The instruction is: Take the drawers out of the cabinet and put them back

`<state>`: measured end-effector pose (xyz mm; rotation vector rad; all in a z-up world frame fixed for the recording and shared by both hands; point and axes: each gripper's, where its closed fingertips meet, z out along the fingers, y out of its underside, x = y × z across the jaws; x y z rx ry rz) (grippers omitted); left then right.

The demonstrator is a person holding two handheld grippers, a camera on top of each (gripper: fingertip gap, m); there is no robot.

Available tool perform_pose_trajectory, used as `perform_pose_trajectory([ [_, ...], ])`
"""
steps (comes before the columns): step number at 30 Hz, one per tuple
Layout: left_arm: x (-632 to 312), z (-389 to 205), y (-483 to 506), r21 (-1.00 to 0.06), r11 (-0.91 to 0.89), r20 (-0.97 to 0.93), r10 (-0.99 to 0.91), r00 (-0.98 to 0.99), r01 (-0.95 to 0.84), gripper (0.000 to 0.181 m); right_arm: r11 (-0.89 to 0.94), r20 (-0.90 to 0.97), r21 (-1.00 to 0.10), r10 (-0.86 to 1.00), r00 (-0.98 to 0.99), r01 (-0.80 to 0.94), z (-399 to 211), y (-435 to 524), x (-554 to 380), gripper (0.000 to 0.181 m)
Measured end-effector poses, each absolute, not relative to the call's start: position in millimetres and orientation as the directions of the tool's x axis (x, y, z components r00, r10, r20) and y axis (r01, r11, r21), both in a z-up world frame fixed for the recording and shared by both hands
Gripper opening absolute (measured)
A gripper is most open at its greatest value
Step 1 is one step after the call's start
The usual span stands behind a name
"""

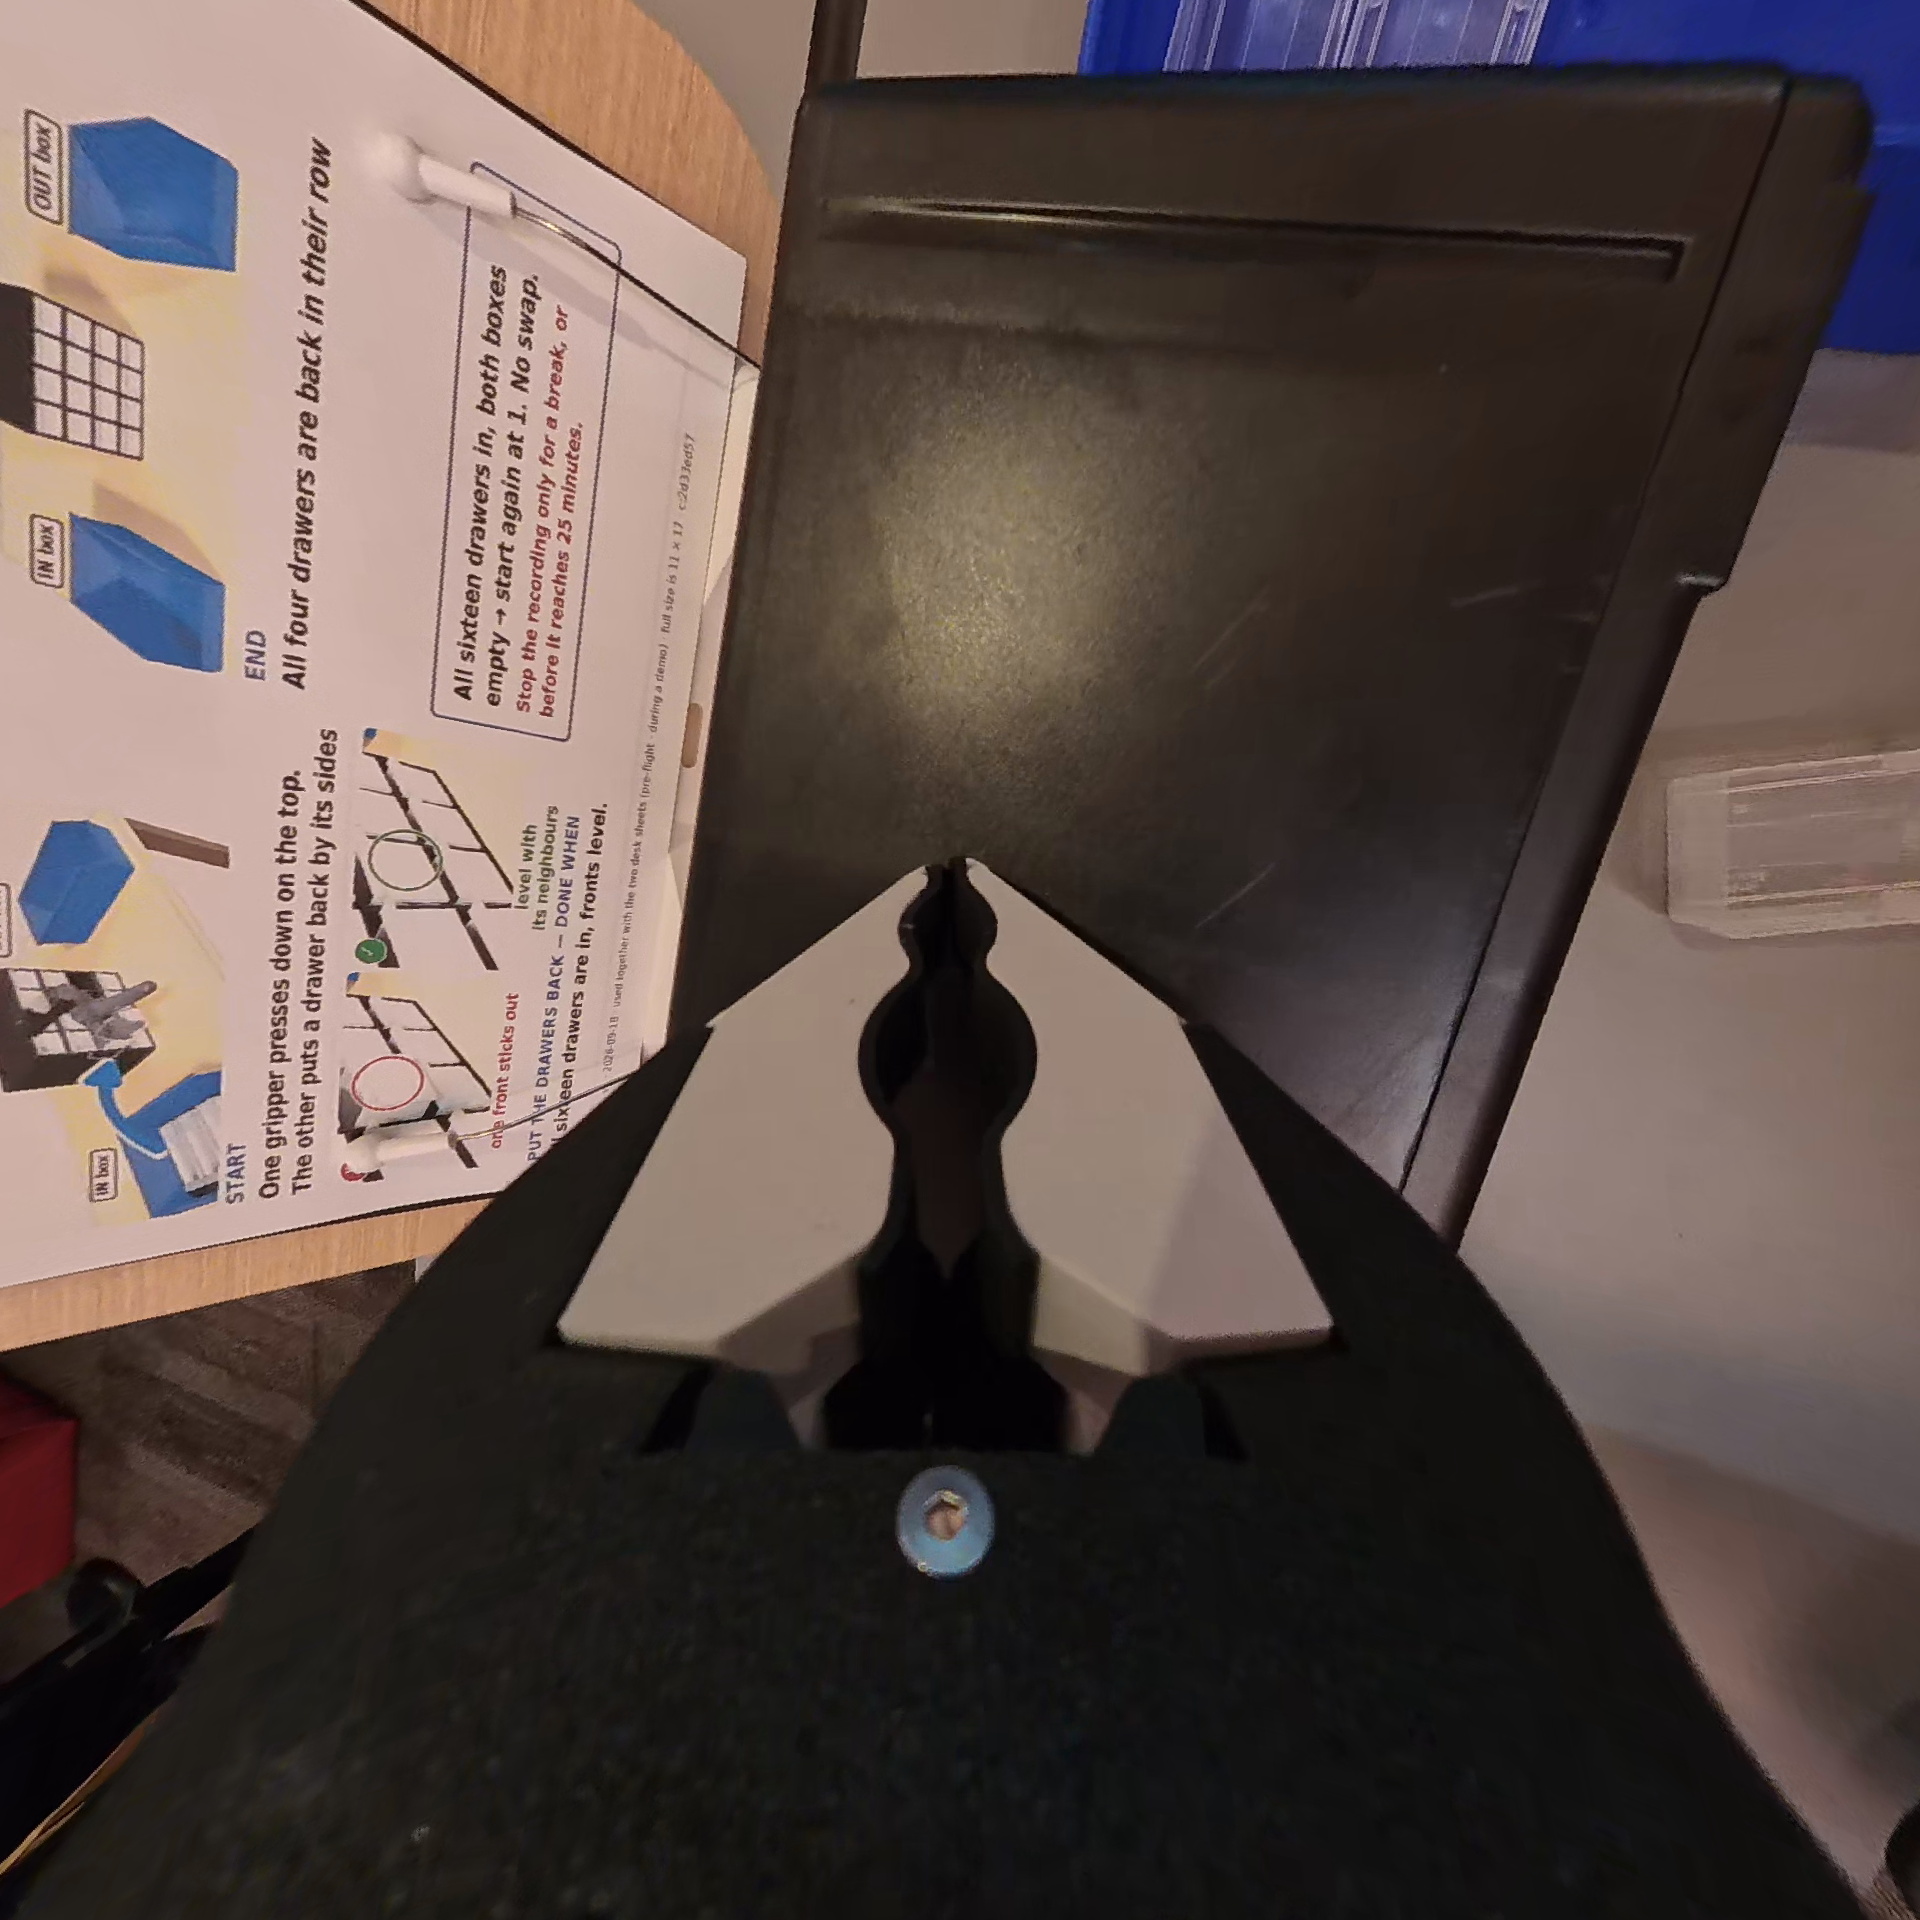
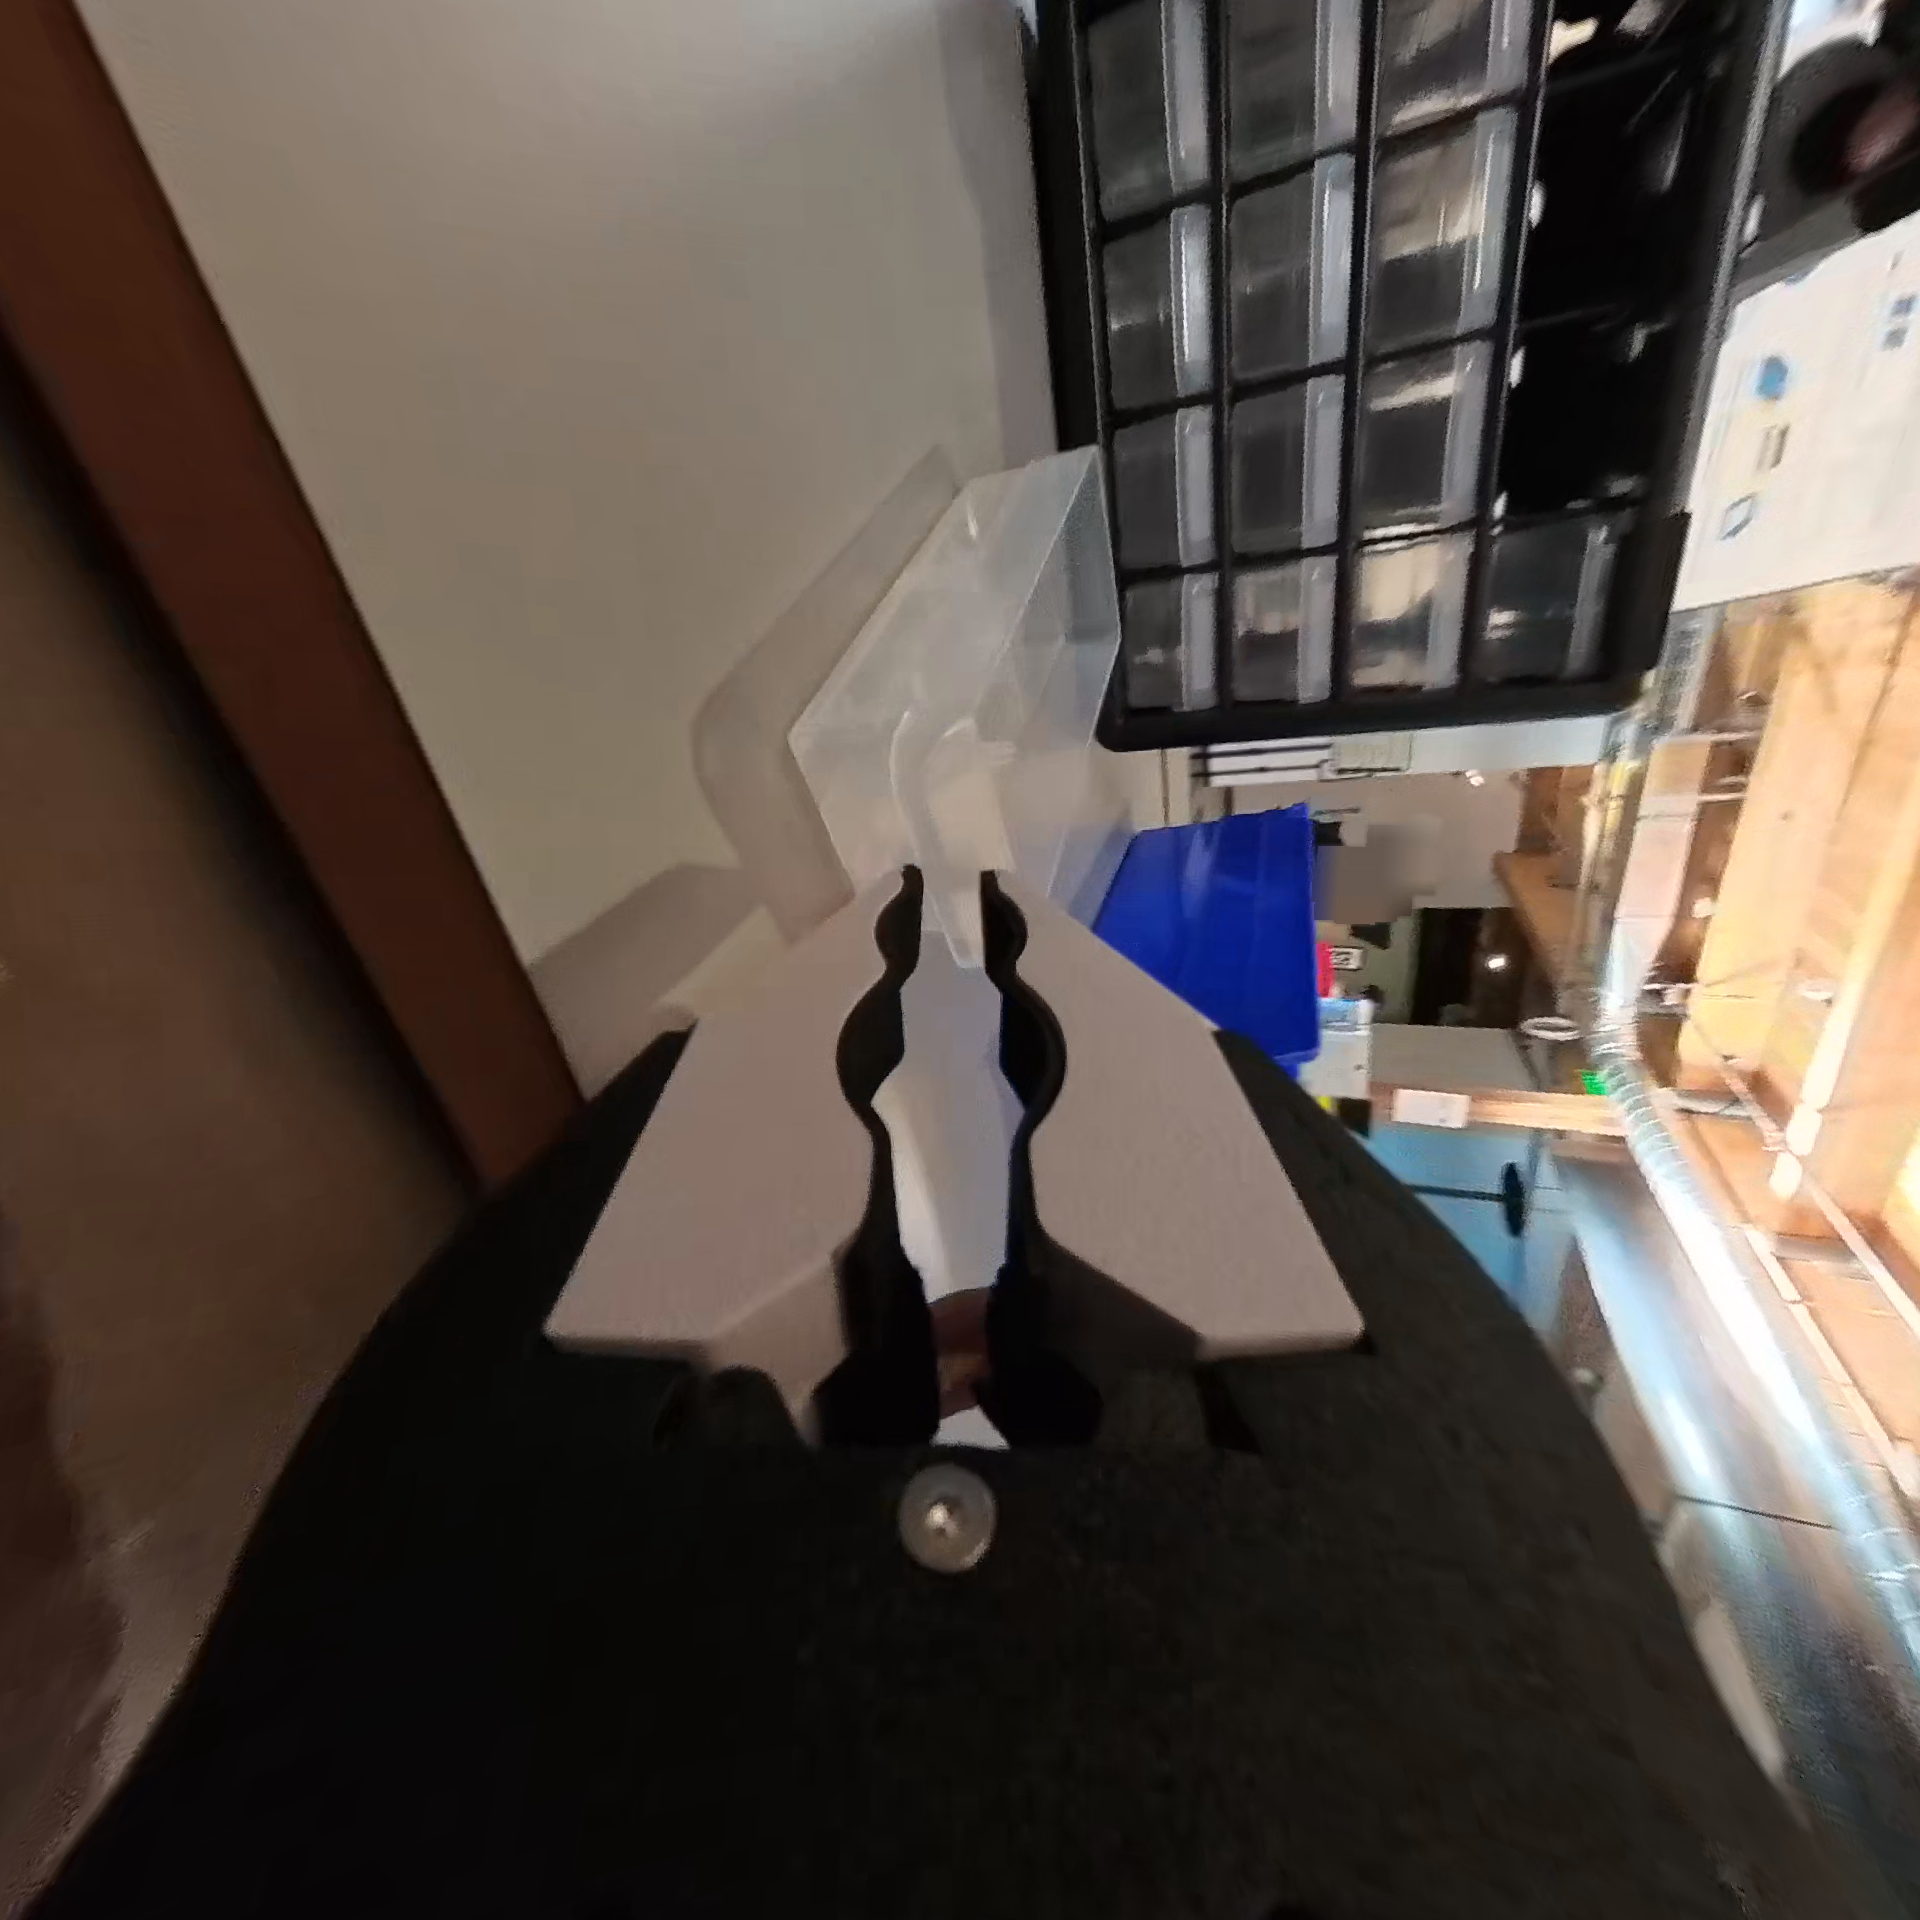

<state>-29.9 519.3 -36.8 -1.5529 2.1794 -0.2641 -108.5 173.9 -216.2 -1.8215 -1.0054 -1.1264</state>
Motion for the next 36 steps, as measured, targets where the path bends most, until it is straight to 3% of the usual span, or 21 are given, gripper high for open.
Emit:
perform_pose_trajectory([
  [5, -29.8, -36.8, 519.2, -0.409, 0.346, -0.246, -0.933, -0.263, -0.845, 0.000, -0.488, 0.790, -0.411, 0.232, 0.568, 0.770, -222.0, 164.6, -112.2, 0.025],
  [8, -29.7, -36.8, 519.3, -0.413, 0.343, -0.240, -0.935, -0.262, -0.844, 0.000, -0.554, 0.539, -0.615, 0.223, 0.812, 0.560, -217.5, 161.5, -131.6, 0.042],
  [11, -29.7, -36.8, 519.2, -0.419, 0.337, -0.230, -0.938, -0.261, -0.843, 0.000, -0.603, 0.300, -0.733, 0.128, 0.945, 0.315, -188.4, 180.7, -135.7, 0.054],
  [13, -29.7, -36.8, 519.2, -0.425, 0.329, -0.223, -0.941, -0.255, -0.843, 0.000, -0.689, 0.152, -0.705, 0.089, 0.984, 0.171, -183.8, 198.1, -130.0, 0.073],
  [15, -29.7, -36.8, 519.2, -0.429, 0.325, -0.222, -0.942, -0.251, -0.843, 0.000, -0.794, 0.055, -0.602, 0.058, 0.997, 0.080, -195.1, 215.0, -118.5, 0.098],
  [20, -29.9, -36.8, 519.3, -0.414, 0.332, -0.239, -0.938, -0.250, -0.847, 0.000, -0.940, -0.071, -0.332, -0.058, 0.996, -0.078, -239.9, 243.5, -102.5, 0.116],
  [22, -29.9, -36.8, 519.4, -0.401, 0.342, -0.250, -0.933, -0.257, -0.850, 0.000, -0.955, -0.057, -0.281, -0.083, 0.995, -0.096, -249.8, 252.4, -98.5, 0.102],
  [24, -29.9, -36.8, 519.4, -0.389, 0.349, -0.258, -0.930, -0.263, -0.852, 0.000, -0.967, -0.020, -0.246, -0.055, 0.998, -0.058, -251.6, 254.6, -97.3, 0.063],
  [27, -29.9, -36.8, 519.4, -0.380, 0.357, -0.266, -0.926, -0.269, -0.853, 0.000, -0.973, 0.063, -0.229, 0.020, 0.998, 0.034, -235.6, 247.8, -91.1, 0.059],
  [31, -29.8, -36.8, 519.3, -0.396, 0.347, -0.250, -0.932, -0.264, -0.850, 0.000, -0.919, -0.004, -0.362, 0.167, 0.986, 0.154, -181.0, 241.2, -93.7, 0.057],
  [36, -29.8, -36.8, 519.2, -0.431, 0.326, -0.226, -0.942, -0.249, -0.841, 0.000, -0.836, 0.271, -0.466, 0.177, 0.946, 0.290, -98.1, 225.8, 0.5, 0.057],
])
